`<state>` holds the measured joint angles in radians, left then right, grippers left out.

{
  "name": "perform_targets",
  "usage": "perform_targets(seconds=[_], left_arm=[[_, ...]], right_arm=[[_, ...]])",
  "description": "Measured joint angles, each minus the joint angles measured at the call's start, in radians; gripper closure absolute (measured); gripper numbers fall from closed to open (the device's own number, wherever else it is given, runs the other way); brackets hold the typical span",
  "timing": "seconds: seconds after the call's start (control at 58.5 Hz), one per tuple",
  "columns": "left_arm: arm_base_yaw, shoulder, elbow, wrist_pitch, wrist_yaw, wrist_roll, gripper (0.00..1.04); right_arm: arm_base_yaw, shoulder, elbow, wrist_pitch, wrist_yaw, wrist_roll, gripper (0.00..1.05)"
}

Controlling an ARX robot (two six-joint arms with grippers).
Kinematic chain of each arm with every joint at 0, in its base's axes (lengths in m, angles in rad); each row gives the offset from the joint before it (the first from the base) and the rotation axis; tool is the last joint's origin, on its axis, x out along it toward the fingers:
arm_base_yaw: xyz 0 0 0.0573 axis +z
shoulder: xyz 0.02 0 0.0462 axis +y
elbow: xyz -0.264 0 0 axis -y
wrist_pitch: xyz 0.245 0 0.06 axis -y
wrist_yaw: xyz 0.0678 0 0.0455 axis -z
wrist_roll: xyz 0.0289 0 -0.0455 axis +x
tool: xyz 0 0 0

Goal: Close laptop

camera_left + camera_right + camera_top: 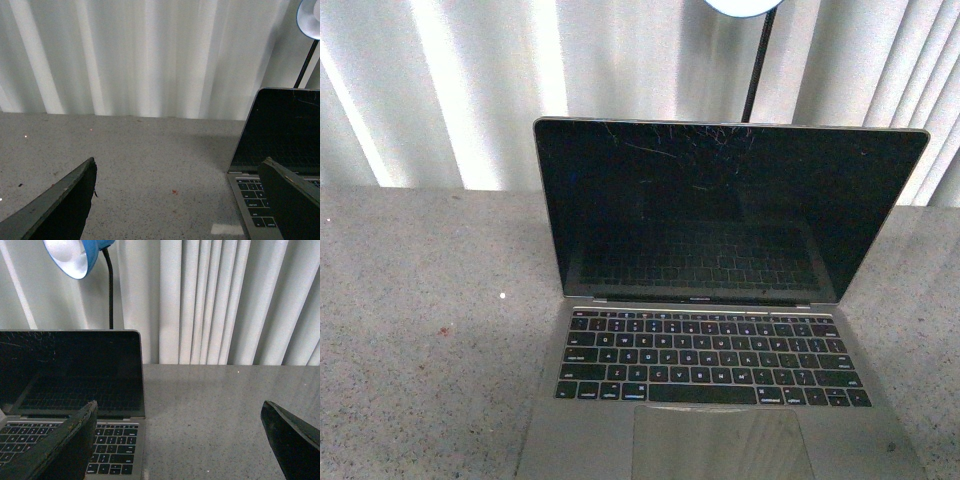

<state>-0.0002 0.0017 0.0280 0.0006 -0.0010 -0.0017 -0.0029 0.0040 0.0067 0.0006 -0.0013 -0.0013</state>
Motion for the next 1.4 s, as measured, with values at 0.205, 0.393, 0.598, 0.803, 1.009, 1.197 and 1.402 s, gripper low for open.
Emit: perform_targets(seconds=[0.205,0.393,0.598,0.803,1.009,1.197,1.402], left_arm=[[0.0,0.0,0.0,0.0,0.0,0.0,0.07],[0.0,0.0,0.0,0.0,0.0,0.0,0.07],[0.0,0.0,0.0,0.0,0.0,0.0,0.07],[0.0,0.0,0.0,0.0,0.0,0.0,0.07],[0.0,0.0,0.0,0.0,0.0,0.0,0.07],[0.0,0.0,0.0,0.0,0.0,0.0,0.07],[-0.03,0.042,0.026,-0.086,-0.088,-0.027,0.07]], right_arm=[[0.0,0.0,0.0,0.0,0.0,0.0,0.07],[0.0,0.0,0.0,0.0,0.0,0.0,0.07],[0.0,0.0,0.0,0.0,0.0,0.0,0.07],[0.0,0.0,0.0,0.0,0.0,0.0,0.07],[0.0,0.0,0.0,0.0,0.0,0.0,0.07],[0.0,0.0,0.0,0.0,0.0,0.0,0.07],[0.056,0.068,0.006,0.018,0.18,-0.091,0.07]])
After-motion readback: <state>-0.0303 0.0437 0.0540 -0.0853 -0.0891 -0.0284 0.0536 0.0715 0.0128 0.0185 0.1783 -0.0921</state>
